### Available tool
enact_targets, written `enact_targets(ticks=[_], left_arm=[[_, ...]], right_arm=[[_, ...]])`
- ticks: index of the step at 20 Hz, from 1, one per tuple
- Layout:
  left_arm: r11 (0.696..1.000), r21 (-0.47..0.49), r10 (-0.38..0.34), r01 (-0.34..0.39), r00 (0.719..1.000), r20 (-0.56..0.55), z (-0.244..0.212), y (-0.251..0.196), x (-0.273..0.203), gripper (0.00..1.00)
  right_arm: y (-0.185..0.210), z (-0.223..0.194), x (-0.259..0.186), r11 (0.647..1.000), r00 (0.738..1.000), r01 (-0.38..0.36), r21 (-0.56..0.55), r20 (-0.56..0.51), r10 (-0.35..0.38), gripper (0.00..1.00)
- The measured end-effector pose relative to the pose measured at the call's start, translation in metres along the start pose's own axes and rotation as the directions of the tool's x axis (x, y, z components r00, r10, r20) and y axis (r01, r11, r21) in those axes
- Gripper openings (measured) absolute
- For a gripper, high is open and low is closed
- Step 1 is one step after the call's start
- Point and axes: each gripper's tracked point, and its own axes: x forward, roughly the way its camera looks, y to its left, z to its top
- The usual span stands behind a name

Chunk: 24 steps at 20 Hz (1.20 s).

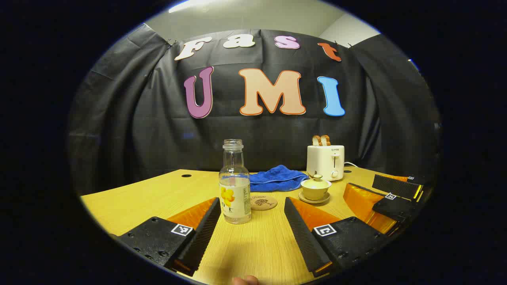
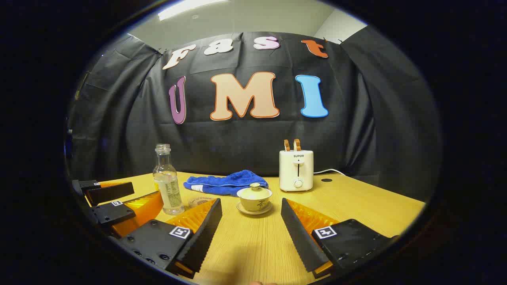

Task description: Open the teacup lid with one hand, grasp the water bottle and pour water into the teacup with the other hand; after pouring, place the water bottle on the coaster and then close the teacup lid.

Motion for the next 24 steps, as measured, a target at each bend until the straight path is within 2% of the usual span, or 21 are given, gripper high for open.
enact_targets(ticks=[24], left_arm=[[1.000, 0.000, -0.002, 0.002, 1.000, -0.002, 0.0001, 0.0003, -0.0019, 0.94]], right_arm=[[-0.0017, 0.0003, -0.0016, 1.000, 1.000, -0.003, 0.000, 0.000, 0.003, 0.95]])
